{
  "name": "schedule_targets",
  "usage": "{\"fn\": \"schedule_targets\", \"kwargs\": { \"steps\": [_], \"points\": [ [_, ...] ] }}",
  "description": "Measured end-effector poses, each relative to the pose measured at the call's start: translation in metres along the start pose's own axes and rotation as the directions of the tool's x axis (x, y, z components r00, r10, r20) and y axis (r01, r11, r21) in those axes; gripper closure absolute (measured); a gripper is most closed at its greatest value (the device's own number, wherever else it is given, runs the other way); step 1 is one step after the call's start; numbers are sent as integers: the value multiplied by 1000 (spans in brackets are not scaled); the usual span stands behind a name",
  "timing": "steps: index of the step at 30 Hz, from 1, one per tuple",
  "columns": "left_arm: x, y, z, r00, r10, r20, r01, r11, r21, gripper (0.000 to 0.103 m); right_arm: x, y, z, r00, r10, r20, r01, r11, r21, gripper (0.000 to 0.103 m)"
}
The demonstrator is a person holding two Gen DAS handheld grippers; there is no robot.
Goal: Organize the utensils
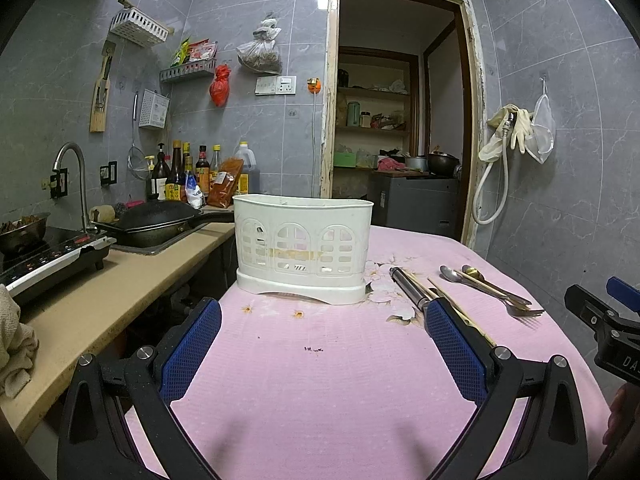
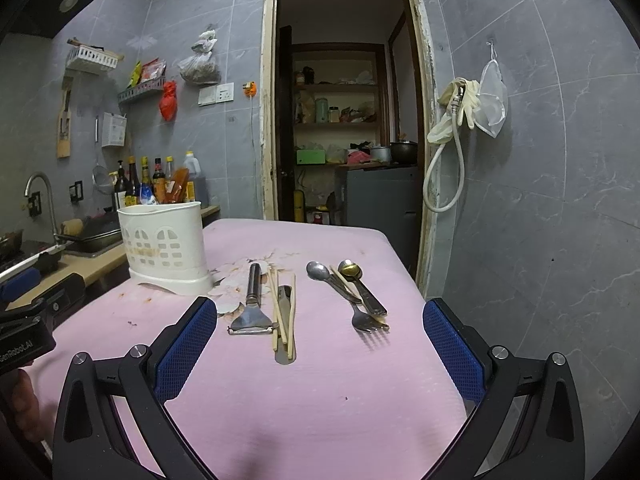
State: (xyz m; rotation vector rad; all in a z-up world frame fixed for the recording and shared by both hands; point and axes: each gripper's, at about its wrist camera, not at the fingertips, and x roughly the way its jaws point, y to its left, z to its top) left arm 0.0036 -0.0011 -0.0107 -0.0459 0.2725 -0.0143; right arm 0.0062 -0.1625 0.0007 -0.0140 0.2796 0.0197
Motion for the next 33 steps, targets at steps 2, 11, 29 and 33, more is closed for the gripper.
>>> {"fn": "schedule_targets", "kwargs": {
  "steps": [2, 11, 29, 33],
  "points": [
    [0, 0, 0, 1000, 0, 0, 0, 1000, -1, 2, 0, 0, 0, 1000, 0, -1, 0, 1000, 0, 0],
    [0, 0, 1, 1000, 1, -1, -1, 1000, -1, 2, 0, 0, 1, 1000, 1, -3, -1, 1000, 2, 0],
    [4, -9, -6, 1000, -3, -3, 3, 1000, 31, 2, 6, 6, -2, 1000, 23, -19, -23, 1000, 2, 0],
    [6, -15, -1, 1000, -5, -5, 6, 999, 50, 2, 9, 2, 1, 1000, 26, -14, -26, 1000, -8, 0]
  ]
}}
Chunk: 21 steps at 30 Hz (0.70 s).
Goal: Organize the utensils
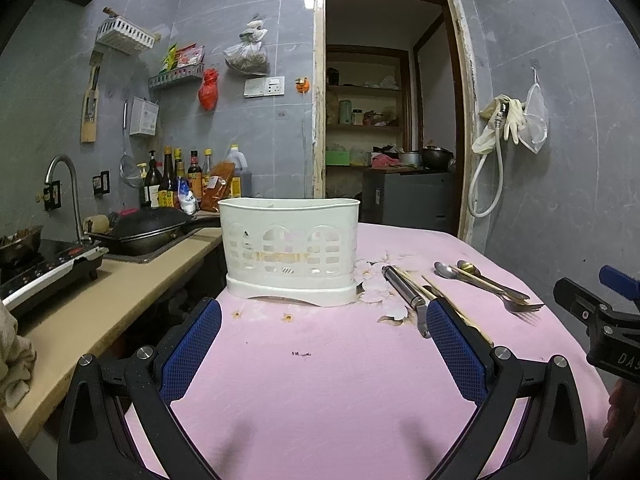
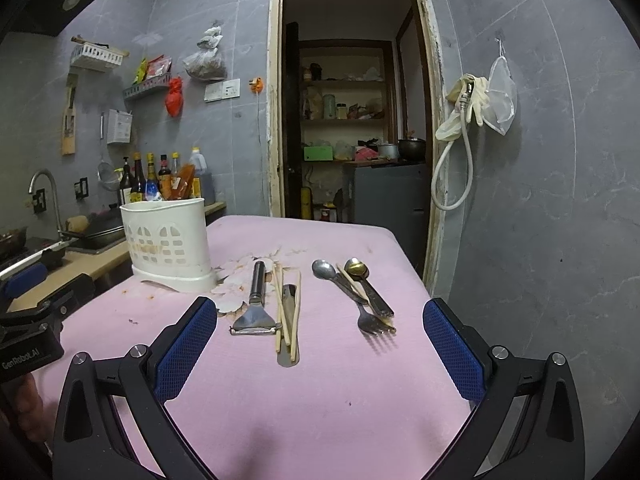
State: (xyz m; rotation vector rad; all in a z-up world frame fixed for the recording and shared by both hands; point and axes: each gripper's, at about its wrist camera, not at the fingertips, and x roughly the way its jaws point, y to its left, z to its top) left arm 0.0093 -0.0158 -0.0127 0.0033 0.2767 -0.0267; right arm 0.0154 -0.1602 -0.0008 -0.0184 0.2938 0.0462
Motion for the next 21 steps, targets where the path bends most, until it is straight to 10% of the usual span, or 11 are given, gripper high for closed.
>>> {"fn": "schedule_targets", "kwargs": {
  "steps": [21],
  "points": [
    [85, -31, 58, 978, -157, -136, 166, 984, 62, 3, 67, -62, 55, 995, 16, -98, -28, 992, -121, 0]
  ]
}}
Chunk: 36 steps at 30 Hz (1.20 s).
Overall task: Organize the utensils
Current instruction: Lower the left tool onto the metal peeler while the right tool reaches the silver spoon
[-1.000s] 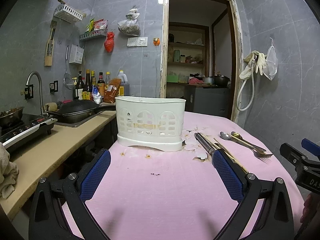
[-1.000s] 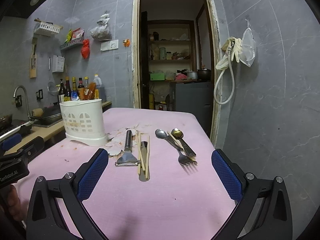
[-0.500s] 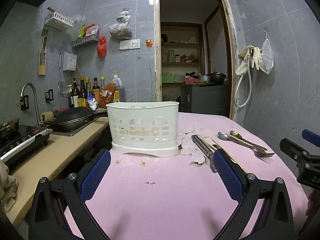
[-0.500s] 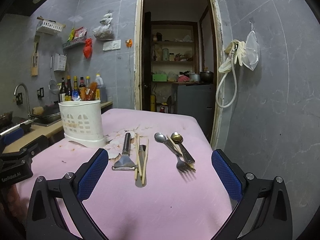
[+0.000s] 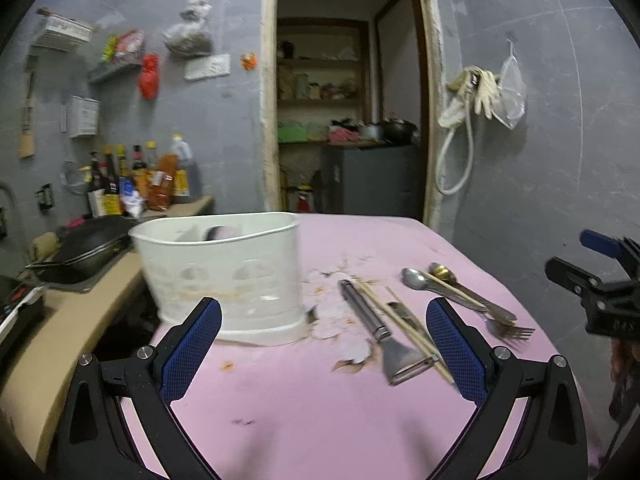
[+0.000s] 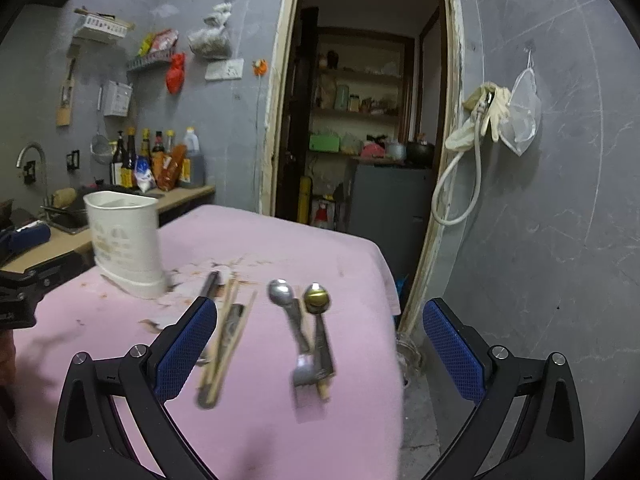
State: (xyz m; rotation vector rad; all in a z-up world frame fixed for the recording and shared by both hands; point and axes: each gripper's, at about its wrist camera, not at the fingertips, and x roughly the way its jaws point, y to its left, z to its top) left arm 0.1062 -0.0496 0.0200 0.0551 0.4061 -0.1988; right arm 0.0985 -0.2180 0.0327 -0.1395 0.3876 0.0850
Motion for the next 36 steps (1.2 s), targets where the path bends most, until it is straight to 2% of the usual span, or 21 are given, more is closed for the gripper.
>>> {"fn": "schedule_targets", "kwargs": {
  "steps": [3, 5, 11, 12, 16, 22, 26, 32, 36],
  "points": [
    [22, -10, 11, 998, -48, -32, 49, 999, 24, 3, 22, -17, 10, 998, 27, -60, -27, 1000, 1, 0],
    [33, -14, 14, 996, -70, -52, 72, 997, 34, 9, 39, -28, 15, 994, 54, -99, -54, 999, 2, 0],
    [80, -19, 19, 984, -94, -154, 103, 993, 54, 38, 94, -45, 19, 961, 141, -236, -139, 990, 24, 16],
    [86, -20, 18, 980, -96, -174, 107, 993, 51, 45, 102, -47, 18, 955, 157, -252, -155, 988, 26, 21],
    [122, -17, 14, 954, -114, -276, 121, 993, 10, 61, 132, -45, 14, 927, 210, -309, -214, 977, 22, 39],
    [159, -12, 9, 920, -125, -372, 121, 992, -35, 70, 167, -29, 20, 868, 333, -368, -360, 933, -5, 50],
    [177, -4, 4, 893, -139, -428, 117, 990, -79, 74, 189, -13, 25, 816, 396, -421, -447, 894, -26, 55],
    [198, 13, 2, 853, -186, -488, 129, 980, -149, 76, 209, -1, 23, 779, 421, -464, -491, 870, -35, 62],
    [208, 20, 4, 840, -195, -505, 132, 978, -159, 76, 216, 4, 20, 765, 417, -491, -504, 862, -51, 63]
  ]
}}
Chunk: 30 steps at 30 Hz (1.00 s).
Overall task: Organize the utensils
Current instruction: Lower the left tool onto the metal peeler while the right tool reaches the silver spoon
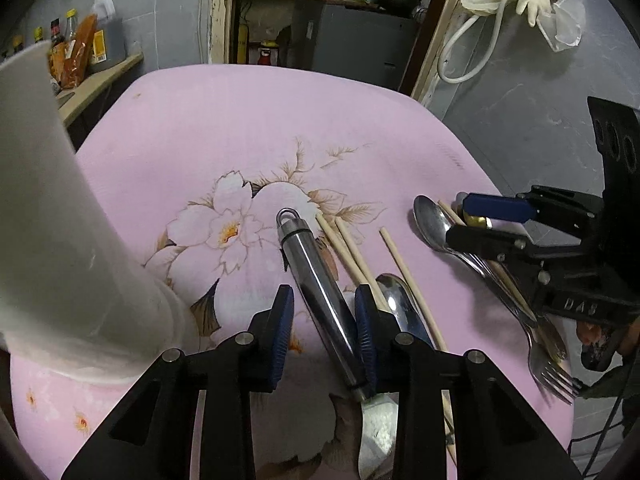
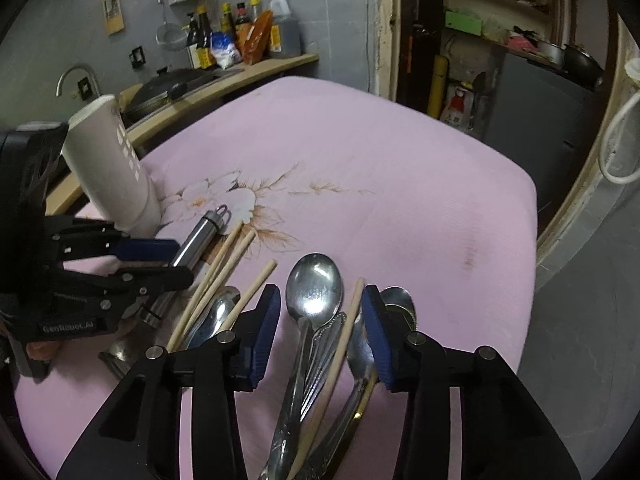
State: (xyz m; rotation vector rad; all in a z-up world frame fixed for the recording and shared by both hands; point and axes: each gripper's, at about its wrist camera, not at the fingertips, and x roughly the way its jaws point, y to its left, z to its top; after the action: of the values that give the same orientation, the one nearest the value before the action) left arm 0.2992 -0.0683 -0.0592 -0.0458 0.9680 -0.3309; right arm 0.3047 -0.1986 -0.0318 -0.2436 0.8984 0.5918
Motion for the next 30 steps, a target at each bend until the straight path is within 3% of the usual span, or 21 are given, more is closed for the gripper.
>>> {"fn": "schedule_targets", "kwargs": {
  "steps": [13, 19, 30],
  "points": [
    [5, -14, 3, 999, 23, -25, -23, 1000, -4, 78, 29, 10, 13, 996, -56, -66, 53, 997, -52, 63],
    [3, -15, -1, 1000, 20, -23, -21, 1000, -5, 79, 30, 14, 19, 996, -86, -33, 83, 992, -92, 63],
    [4, -16, -3, 1000, 19, -13, -20, 1000, -4, 79, 38, 17, 22, 998, -45, -43, 38, 989, -144, 63]
  ]
}}
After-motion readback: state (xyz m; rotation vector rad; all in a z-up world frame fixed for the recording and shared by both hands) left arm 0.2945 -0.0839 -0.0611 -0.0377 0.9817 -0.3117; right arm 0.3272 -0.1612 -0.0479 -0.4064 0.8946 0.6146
